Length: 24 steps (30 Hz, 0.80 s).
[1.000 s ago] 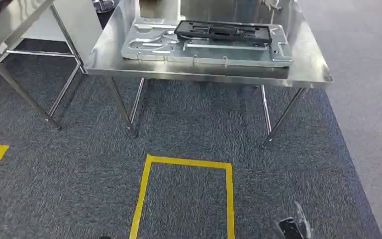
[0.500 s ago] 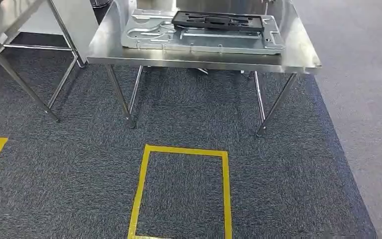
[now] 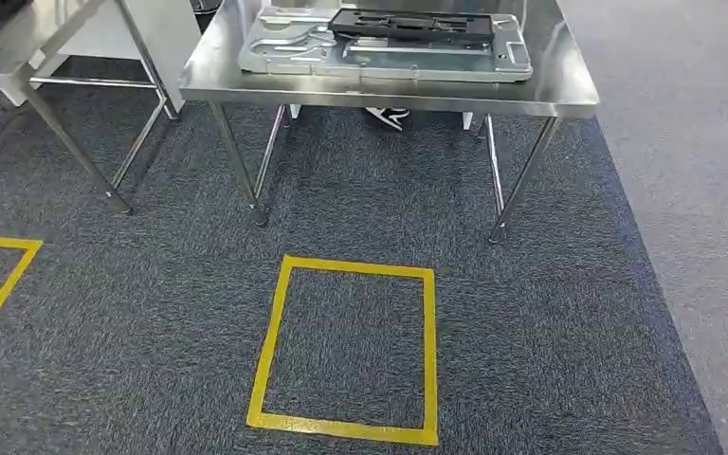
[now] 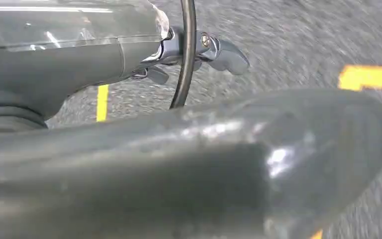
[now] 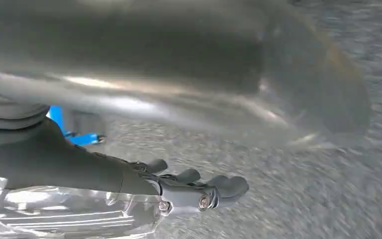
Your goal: Take the parts from the cabinet and place them on the table.
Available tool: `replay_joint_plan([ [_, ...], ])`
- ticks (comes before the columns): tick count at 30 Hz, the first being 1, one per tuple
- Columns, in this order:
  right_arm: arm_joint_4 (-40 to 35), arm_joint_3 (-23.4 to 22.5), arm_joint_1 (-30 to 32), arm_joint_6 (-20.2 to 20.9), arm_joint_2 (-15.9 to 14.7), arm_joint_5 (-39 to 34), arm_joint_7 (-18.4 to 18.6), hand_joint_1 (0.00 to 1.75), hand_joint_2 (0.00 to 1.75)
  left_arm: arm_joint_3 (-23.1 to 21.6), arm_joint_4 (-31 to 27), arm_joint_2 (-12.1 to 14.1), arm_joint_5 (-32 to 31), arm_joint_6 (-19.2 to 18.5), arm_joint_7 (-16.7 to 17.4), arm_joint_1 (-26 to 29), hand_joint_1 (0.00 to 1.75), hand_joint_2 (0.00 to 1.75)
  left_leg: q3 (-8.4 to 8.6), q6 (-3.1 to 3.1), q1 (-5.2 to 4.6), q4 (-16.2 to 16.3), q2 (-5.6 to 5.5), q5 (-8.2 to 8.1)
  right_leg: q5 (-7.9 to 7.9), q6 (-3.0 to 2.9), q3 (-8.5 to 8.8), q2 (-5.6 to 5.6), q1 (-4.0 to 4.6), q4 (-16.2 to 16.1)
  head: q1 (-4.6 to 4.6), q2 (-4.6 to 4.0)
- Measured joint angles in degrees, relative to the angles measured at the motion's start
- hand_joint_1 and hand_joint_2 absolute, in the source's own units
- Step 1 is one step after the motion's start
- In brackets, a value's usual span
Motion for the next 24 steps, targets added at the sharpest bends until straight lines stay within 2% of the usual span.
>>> replay_joint_plan([
  [1, 0.5, 0.0, 0.0, 0.9, -0.2, 0.3, 0.4, 0.0, 0.0, 0.1, 0.0, 0.0, -0.1, 0.4, 0.0, -0.2, 0.0, 0.0, 4.35, 0.19, -0.25, -6.4, 0.87, -1.93, -0.09, 0.26, -0.34, -0.45, 0.22, 0.7, 0.04, 0.0],
  [2, 0.8, 0.0, 0.0, 1.5, -0.3, 0.5, 0.6, 0.0, 0.0, 0.2, 0.0, -0.2, -0.1, 0.4, 0.0, -0.6, 0.0, 0.0, 4.81, 0.43, -0.35, -8.4, 0.54, -3.75, 0.23, 0.71, -0.68, -1.31, 0.24, 1.1, 0.02, 0.0],
  [4, 1.0, 0.0, -0.4, 2.3, -0.3, 1.0, 0.6, 0.0, 0.0, 0.2, 0.0, -0.4, -0.1, 0.4, 0.0, -0.7, 0.0, 0.0, 3.78, 1.14, -0.4, -8.4, -0.59, -3.26, 1.21, 1.4, -0.94, -2.54, 0.15, 0.9, 0.02, 0.0],
  [5, 1.1, 0.0, -0.5, 2.8, -0.3, 1.2, 0.5, 0.0, 0.0, 0.3, 0.0, -0.4, -0.2, 0.4, 0.0, -0.4, 0.0, 0.0, 3.64, 1.61, 0.07, -8.9, -1.02, -2.34, 1.24, 1.81, -1.12, -2.67, 0.18, 1.0, 0.02, 0.0],
  [6, 1.2, 0.0, -0.5, 3.2, -0.3, 1.4, 0.3, 0.0, 0.0, 0.3, 0.0, -0.6, -0.2, 0.4, 0.0, -0.1, 0.0, 0.0, 3.23, 1.81, 0.09, -8.9, -1.15, -1.85, -0.64, 2.28, -1.57, -0.4, -0.24, 2.5, 0.07, 0.0],
  [7, 1.2, 0.0, -0.5, 3.4, -0.3, 1.6, 0.2, 0.0, 0.0, 0.3, 0.0, -0.6, -0.1, 0.4, 0.0, 0.1, 0.0, 0.0, 2.7, 2.22, 0.1, -8.9, -1.47, -1.47, -3.43, 2.46, -2.71, 1.14, -0.32, 5.5, 0.04, 0.0],
  [8, 1.3, 0.0, -0.5, 3.6, -0.2, 1.6, 0.1, 0.0, 0.0, 0.3, 0.0, -0.6, -0.1, 0.4, 0.0, 0.2, 0.0, 0.0, 2.08, 2.41, 0.05, -8.8, -1.75, -0.95, -6.43, 2.63, -4.29, 1.98, -0.41, 10.0, 0.04, 0.0],
  [9, 1.4, 0.0, -0.3, 3.8, 0.0, 1.8, 0.1, 0.0, 0.0, 0.3, 0.0, -0.8, -0.1, 0.4, 0.0, 0.2, 0.0, 0.0, 1.42, 2.52, -0.01, -8.8, -2.25, -0.5, -8.74, 2.78, -5.65, 2.41, -0.43, 14.1, 0.04, 0.0],
  [10, 1.4, 0.0, -0.3, 4.0, 0.4, 1.9, 0.1, 0.0, 0.0, 0.3, 0.0, -0.8, -0.1, 0.4, 0.0, 0.1, 0.0, 0.0, 0.73, 2.49, -0.08, -8.7, -2.9, -0.06, -9.9, 2.86, -6.43, 2.54, -0.43, 17.0, 0.02, 0.0],
  [11, 1.4, 0.0, -0.2, 4.3, 0.6, 2.0, 0.0, 0.0, 0.0, 0.4, 0.0, -0.8, 0.0, 0.4, 0.0, 0.1, 0.0, 0.0, 0.1, 2.42, -0.08, -8.4, -3.53, 0.3, -9.59, 2.82, -5.85, 2.61, -0.43, 17.2, 0.04, 0.0],
  [12, 1.4, 0.1, -0.2, 4.6, 0.7, 2.2, -0.1, 0.0, 0.0, 0.5, 0.0, -0.8, 0.0, 0.4, 0.0, 0.2, 0.0, 0.0, -0.2, 2.24, -0.09, -8.2, -4.18, 0.54, -8.07, 2.72, -4.16, 2.72, -0.42, 14.8, 0.04, 0.0],
  [13, 1.4, 0.1, -0.2, 4.8, 0.7, 2.4, -0.2, 0.0, 0.0, 0.7, 0.0, -0.9, 0.1, 0.4, 0.0, 0.3, 0.0, 0.0, -0.57, 2.06, -0.09, -7.9, -4.76, 0.71, -6.03, 2.52, -1.28, 3.01, -0.44, 10.5, 0.04, 0.0],
  [14, 1.4, 0.2, -0.3, 5.1, 0.7, 2.6, -0.2, 0.0, 0.0, 0.7, 0.0, -0.9, 0.4, 0.4, 0.0, 0.3, 0.0, 0.0, -0.87, 1.9, -0.09, -7.7, -5.21, 0.86, -3.95, 2.23, 2.14, 4.08, -0.47, 5.1, 0.04, 0.0],
  [15, 1.4, 0.2, -0.3, 5.3, 0.7, 2.8, -0.2, 0.0, 0.0, 0.8, 0.0, -0.9, 0.5, 0.4, 0.1, 0.3, 0.0, 0.0, -1.16, 1.72, 0.0, -7.5, -5.57, 1.02, -3.41, 1.75, 4.64, 6.62, -0.49, 0.7, 0.04, 0.0],
  [16, 1.4, 0.2, -0.2, 5.4, 0.7, 2.8, -0.2, 0.0, 0.0, 0.8, 0.0, -1.0, 0.5, 0.4, 0.1, 0.2, 0.0, 0.0, -1.67, 1.47, -0.49, -6.9, -5.82, 1.04, -3.74, 1.52, 4.95, 7.22, -0.47, -0.7, 0.0, 0.0],
  [19, 1.4, 0.3, -0.2, 5.6, 0.7, 3.0, -0.2, 0.0, 0.0, 1.3, 0.0, -1.0, 0.5, 0.5, 0.2, 0.1, 0.0, 0.0, -2.17, 0.35, 0.01, -7.2, -7.35, 1.8, -3.43, 0.94, 4.69, 5.68, -0.01, -0.3, 0.04, 0.0],
  [20, 1.4, 0.3, -0.4, 5.8, 0.7, 3.0, -0.2, 0.0, 0.0, 1.5, 0.0, -1.0, 0.5, 0.5, 0.2, 0.2, 0.0, 0.0, -2.48, 0.01, -0.34, -7.0, -7.71, 1.78, -2.93, 0.31, 4.77, 5.0, -0.68, -1.1, 0.02, 0.0],
  [21, 1.5, 0.3, -0.5, 5.9, 0.7, 3.1, -0.2, 0.0, 0.0, 1.6, 0.0, -1.0, 0.6, 0.5, 0.2, 0.2, 0.0, 0.0, -2.88, -0.07, -0.17, -6.0, -6.23, 0.89, -2.66, -0.01, 4.93, 4.14, -0.69, -1.3, 0.02, 0.0],
  [22, 1.5, 0.3, -0.3, 5.9, 0.7, 3.1, -0.2, 0.0, 0.0, 1.7, 0.0, -1.0, 0.6, 0.5, 0.2, 0.3, 0.0, 0.0, -4.22, -0.23, -0.23, -3.2, -4.98, -1.34, -2.57, -0.27, 4.75, 3.63, -0.7, -1.4, 0.0, 0.0],
  [24, 1.5, 0.4, -0.1, 6.1, 0.2, 3.2, 0.1, 0.0, 0.0, 1.7, 0.0, -1.0, 0.6, 0.5, 0.2, 0.2, 0.0, 0.0, -8.29, -0.72, 0.05, 5.8, -4.12, -6.15, -2.51, -0.41, 4.37, 1.95, -0.52, -1.3, 0.02, 0.0],
])
